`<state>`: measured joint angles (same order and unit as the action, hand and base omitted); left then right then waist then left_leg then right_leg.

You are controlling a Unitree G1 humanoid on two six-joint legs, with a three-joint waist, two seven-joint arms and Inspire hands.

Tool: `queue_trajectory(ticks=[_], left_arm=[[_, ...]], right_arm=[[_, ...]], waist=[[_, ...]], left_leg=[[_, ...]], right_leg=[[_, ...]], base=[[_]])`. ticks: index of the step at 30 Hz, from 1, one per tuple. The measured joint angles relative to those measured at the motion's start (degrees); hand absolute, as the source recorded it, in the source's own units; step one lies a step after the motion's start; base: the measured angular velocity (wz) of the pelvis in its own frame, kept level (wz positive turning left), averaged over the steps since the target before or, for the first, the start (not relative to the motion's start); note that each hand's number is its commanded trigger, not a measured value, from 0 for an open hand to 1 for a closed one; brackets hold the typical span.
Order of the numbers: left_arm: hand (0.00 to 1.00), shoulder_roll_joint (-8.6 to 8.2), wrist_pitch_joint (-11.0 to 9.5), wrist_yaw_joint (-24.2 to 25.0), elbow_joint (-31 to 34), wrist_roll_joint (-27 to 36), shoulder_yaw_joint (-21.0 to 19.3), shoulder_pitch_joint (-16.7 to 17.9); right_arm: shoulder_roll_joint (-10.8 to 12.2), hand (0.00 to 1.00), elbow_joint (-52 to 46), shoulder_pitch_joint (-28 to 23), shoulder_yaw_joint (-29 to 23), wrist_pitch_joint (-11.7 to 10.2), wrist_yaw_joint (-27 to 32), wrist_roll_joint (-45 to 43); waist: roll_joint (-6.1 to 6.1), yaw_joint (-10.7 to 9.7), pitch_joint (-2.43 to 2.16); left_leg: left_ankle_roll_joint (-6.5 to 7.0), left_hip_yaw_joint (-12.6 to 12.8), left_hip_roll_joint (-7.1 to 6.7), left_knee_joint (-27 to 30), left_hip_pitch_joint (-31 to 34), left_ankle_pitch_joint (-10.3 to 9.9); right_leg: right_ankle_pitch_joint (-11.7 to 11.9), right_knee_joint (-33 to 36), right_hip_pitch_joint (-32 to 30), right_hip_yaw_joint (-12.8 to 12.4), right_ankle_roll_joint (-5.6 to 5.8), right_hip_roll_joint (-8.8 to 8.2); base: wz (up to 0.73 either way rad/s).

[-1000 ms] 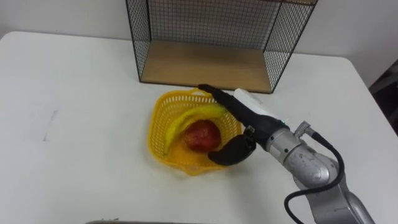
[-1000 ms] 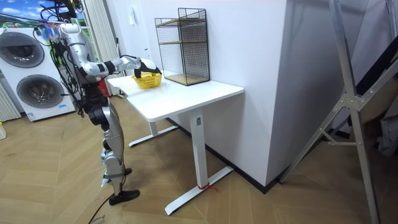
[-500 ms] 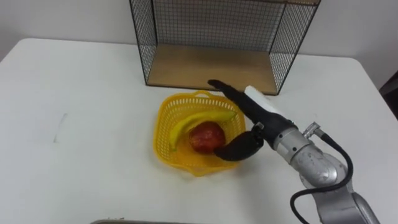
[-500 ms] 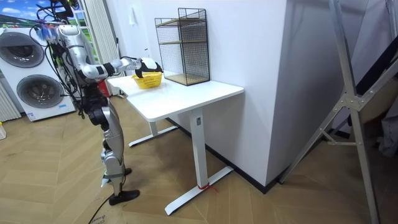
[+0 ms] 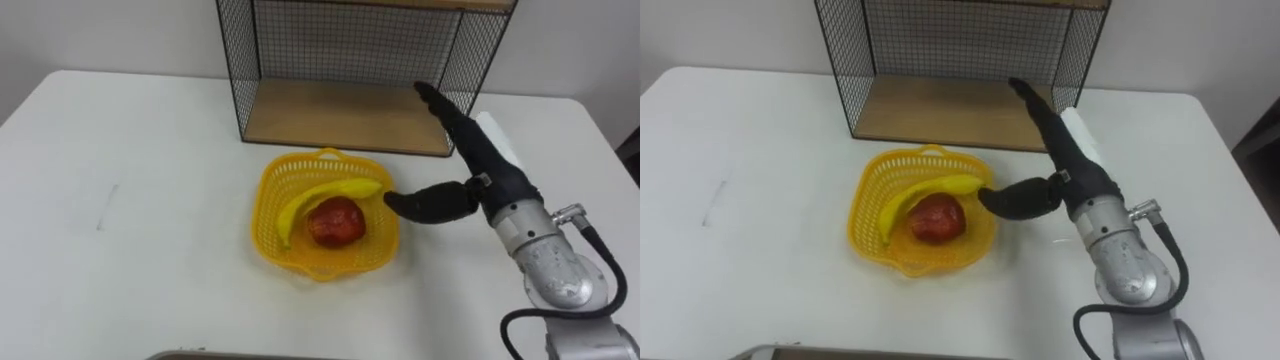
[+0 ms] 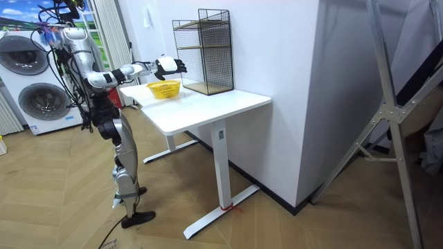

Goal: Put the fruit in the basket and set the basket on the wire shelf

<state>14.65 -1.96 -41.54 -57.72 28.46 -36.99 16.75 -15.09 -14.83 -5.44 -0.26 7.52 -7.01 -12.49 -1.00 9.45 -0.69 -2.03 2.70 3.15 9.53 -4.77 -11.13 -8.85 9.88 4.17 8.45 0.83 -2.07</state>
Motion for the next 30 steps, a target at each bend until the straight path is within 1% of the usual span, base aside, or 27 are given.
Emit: queue_trajectory(ticks=[1, 3, 4, 6, 7, 8, 9, 10, 12, 13, 14, 15, 16, 18, 19, 21, 22, 24, 25, 26, 27, 28, 29, 30], left_arm=[[0.0, 0.01, -0.12, -1.41, 2.02, -0.02, -0.19, 0.04], [0.0, 0.02, -1.83, -6.56, 8.45, -0.52, -0.36, 0.83], [0.0, 0.01, -2.22, -7.74, 9.93, -0.53, -0.4, 0.84], [0.0, -0.03, -2.63, -12.3, 17.01, -1.7, -0.64, 0.88], [0.0, -0.05, -2.78, -13.34, 18.61, -2.54, -0.85, 0.86], [0.0, -0.11, -2.81, -15.42, 21.97, -5.0, -1.15, 0.14], [0.0, -0.65, -2.8, -17.06, 27.49, -8.05, -1.13, 0.42], [0.0, -0.79, -2.81, -17.79, 30.07, -9.53, -1.05, 0.5], [0.0, -0.72, -3.09, -19.81, 37.84, -15.14, -0.91, 0.37], [0.0, -0.74, -3.17, -20.26, 39.44, -16.34, -0.76, 0.25], [0.0, -0.81, -3.18, -20.9, 43.4, -17.51, 0.39, 0.53], [0.0, -0.88, -3.23, -20.83, 47.04, -18.11, 1.91, 0.66], [0.0, -0.94, -3.25, -20.66, 48.46, -18.22, 2.67, 0.61], [0.0, -1.93, -3.31, -19.72, 52.91, -19.37, 5.82, 0.55], [0.0, -2.42, -3.38, -19.17, 53.96, -19.31, 6.45, 0.53], [0.0, -3.29, -3.41, -16.33, 55.4, -19.03, 9.98, 0.46], [0.0, -3.49, -3.42, -15.35, 55.76, -18.99, 10.88, 0.43], [0.0, -4.26, -3.42, -11.37, 58.2, -18.57, 13.61, 0.17], [0.0, -4.55, -3.44, -10.36, 59.34, -18.1, 14.09, 0.14], [0.0, -4.84, -3.52, -8.31, 61.42, -17.14, 15.08, 0.11], [0.0, -4.87, -3.6, -6.36, 63.08, -16.53, 16.19, 0.06], [0.0, -4.86, -3.9, -5.47, 63.67, -16.57, 16.91, -0.06], [0.0, -4.86, -4.76, -3.82, 64.37, -16.62, 18.53, -0.6], [0.0, -4.84, -5.51, -1.97, 64.95, -16.59, 20.36, -1.03]], right_arm=[[0.01, 0.0, -0.02, -0.34, -0.55, 0.0, 0.49, 1.02], [-0.14, 0.0, -0.11, -0.65, -2.19, -0.02, 3.04, 3.55], [-0.13, 0.0, -0.17, -0.7, -2.56, -0.02, 3.63, 3.8], [-0.12, 0.0, -0.57, -1.44, -3.55, -0.02, 6.02, 4.06], [-0.11, 0.0, -0.57, -1.58, -3.62, -0.02, 6.65, 4.3], [-0.13, 0.0, -0.56, -1.89, -3.81, -0.02, 7.79, 5.16], [-0.13, 0.0, -0.55, -2.21, -3.98, -0.02, 8.72, 5.23], [-0.11, 0.0, -0.55, -2.29, -4.12, -0.02, 9.1, 5.26], [0.04, 0.0, -0.54, -2.68, -4.17, -0.05, 10.06, 5.19], [0.06, 0.0, -0.52, -2.75, -4.17, -0.07, 10.22, 5.24], [0.1, 0.0, -0.52, -2.84, -4.18, -0.1, 10.3, 5.69], [0.19, 0.0, -0.51, -2.99, -4.17, -0.24, 10.51, 6.37], [0.21, 0.0, -0.51, -3.07, -4.17, -0.33, 10.52, 6.71], [0.25, 0.0, -0.22, -3.73, -4.1, -0.76, 10.51, 7.94], [0.35, 0.0, 0.26, -4.02, -4.09, -1.2, 10.49, 8.4], [1.08, 0.0, 3.18, -4.8, -4.08, -2.54, 10.49, 9.57], [1.3, 0.0, 3.83, -5.04, -4.08, -2.55, 10.51, 9.93], [2.08, 0.0, 5.31, -5.61, -3.85, -2.61, 10.5, 10.05], [2.4, 0.0, 5.34, -5.8, -3.81, -2.71, 10.4, 10.03], [3.18, 0.0, 5.43, -6.11, -3.8, -3.33, 9.86, 10.04], [3.65, 0.0, 6.18, -6.11, -3.76, -4.63, 9.32, 10.44], [3.74, 0.0, 6.76, -6.1, -3.7, -5.38, 9.32, 10.55], [3.78, 0.0, 8.07, -6.11, -3.5, -6.41, 9.33, 10.63], [3.9, 0.0, 9.4, -6.12, -3.19, -7.25, 9.32, 10.85]], waist=[[-0.11, -0.01, -0.01], [-0.62, 0.01, 0.0], [-0.74, -0.02, -0.02], [-0.86, 0.02, -0.15], [-0.88, 0.06, -0.16], [-0.88, -0.06, -0.2], [-0.77, 0.07, -0.46], [-0.76, 0.1, -0.45], [-0.81, -0.17, -0.46], [-0.83, -0.43, -0.4], [-0.96, -1.13, -0.17], [-1.0, -1.46, -0.09], [-0.95, -1.54, -0.11], [-0.85, -2.31, 0.15], [-0.88, -2.78, 0.26], [-0.59, -3.33, 0.49], [-0.46, -3.41, 0.47], [0.02, -3.74, 0.4], [0.14, -3.79, 0.42], [0.25, -3.87, 0.46], [0.34, -4.2, 0.46], [0.38, -4.42, 0.45], [0.43, -4.58, 0.43], [0.43, -4.75, 0.61]], left_leg=[[0.0, -0.08, 0.0, 0.03, 0.06, 0.0], [0.0, -0.05, 0.0, 0.09, 0.1, 0.0], [0.0, 0.01, 0.0, 0.1, 0.1, 0.0], [0.0, -0.14, 0.0, 0.02, 0.09, 0.01], [0.0, -0.14, 0.0, 0.04, 0.07, 0.01], [0.0, -0.11, 0.0, 0.07, 0.02, 0.01], [0.0, -0.15, 0.0, 0.03, 0.13, 0.01], [0.0, -0.13, 0.0, -0.03, 0.16, 0.01], [0.01, -0.3, -0.04, -0.03, 0.01, 0.01], [0.01, -0.31, -0.04, -0.02, -0.15, 0.01], [0.01, -0.41, -0.04, 0.0, -0.44, 0.01], [0.01, -0.49, -0.05, -0.02, -0.45, 0.0], [0.01, -0.48, -0.04, -0.04, -0.46, 0.0], [0.0, -0.46, -0.04, -0.14, -0.62, -0.01], [0.0, -0.5, -0.04, -0.13, -0.62, -0.01], [0.0, -0.77, -0.04, -0.06, -0.79, 0.0], [0.0, -0.77, -0.04, -0.04, -0.78, 0.0], [0.0, -0.59, -0.03, 0.02, -0.45, 0.0], [0.0, -0.53, -0.03, 0.03, -0.37, 0.0], [0.0, -0.45, -0.03, 0.07, -0.2, 0.0], [0.0, -0.45, -0.04, 0.1, 0.06, 0.0], [0.0, -0.46, -0.05, 0.1, 0.02, 0.0], [0.0, -0.46, -0.05, 0.1, -0.09, 0.0], [0.01, -0.47, -0.04, 0.08, -0.5, 0.0]], right_leg=[[0.0, 0.02, -0.05, 0.06, 0.0, -0.01], [-0.02, 0.06, -0.29, -0.32, 0.03, -0.01], [-0.02, 0.05, -0.37, -0.36, 0.04, -0.02], [-0.03, 0.03, -0.22, -0.1, 0.05, 0.0], [-0.02, 0.04, -0.21, -0.03, 0.03, -0.01], [-0.02, 0.07, -0.54, -0.08, 0.03, 0.0], [-0.02, 0.1, -1.09, -0.24, 0.03, 0.01], [-0.02, 0.09, -1.16, -0.33, 0.03, 0.02], [-0.02, 0.14, -0.5, -0.2, 0.03, -0.05], [-0.02, 0.12, -0.36, -0.18, 0.03, -0.05], [-0.02, 0.08, -0.38, -0.1, 0.03, -0.05], [-0.03, -0.1, -0.37, -0.02, 0.04, -0.05], [-0.03, -0.16, -0.34, -0.03, 0.04, -0.04], [-0.04, -0.23, -0.15, 0.1, 0.06, -0.03], [-0.04, -0.24, -0.03, 0.15, 0.06, -0.02], [-0.04, -0.19, 0.43, 0.29, 0.05, -0.02], [-0.04, -0.19, 0.42, 0.26, 0.05, 0.0], [-0.03, -0.15, 0.02, -0.07, 0.05, 0.04], [-0.03, -0.13, -0.1, -0.29, 0.05, 0.04], [-0.03, -0.13, -0.18, -0.41, 0.04, 0.05], [-0.03, -0.13, -0.17, -0.38, 0.04, 0.05], [-0.02, -0.1, -0.15, -0.42, 0.04, 0.04], [-0.02, -0.08, -0.09, -0.43, 0.04, 0.04], [-0.02, -0.1, 0.14, -0.43, 0.03, 0.04]], base=[[0.0], [0.0], [0.0], [0.0], [0.0], [0.0], [-0.05], [-0.05], [0.0], [0.0], [0.03], [0.0], [0.0], [0.0], [0.04], [0.02], [0.0], [-0.04], [-0.05], [0.0], [0.0], [0.0], [0.0], [0.0]])
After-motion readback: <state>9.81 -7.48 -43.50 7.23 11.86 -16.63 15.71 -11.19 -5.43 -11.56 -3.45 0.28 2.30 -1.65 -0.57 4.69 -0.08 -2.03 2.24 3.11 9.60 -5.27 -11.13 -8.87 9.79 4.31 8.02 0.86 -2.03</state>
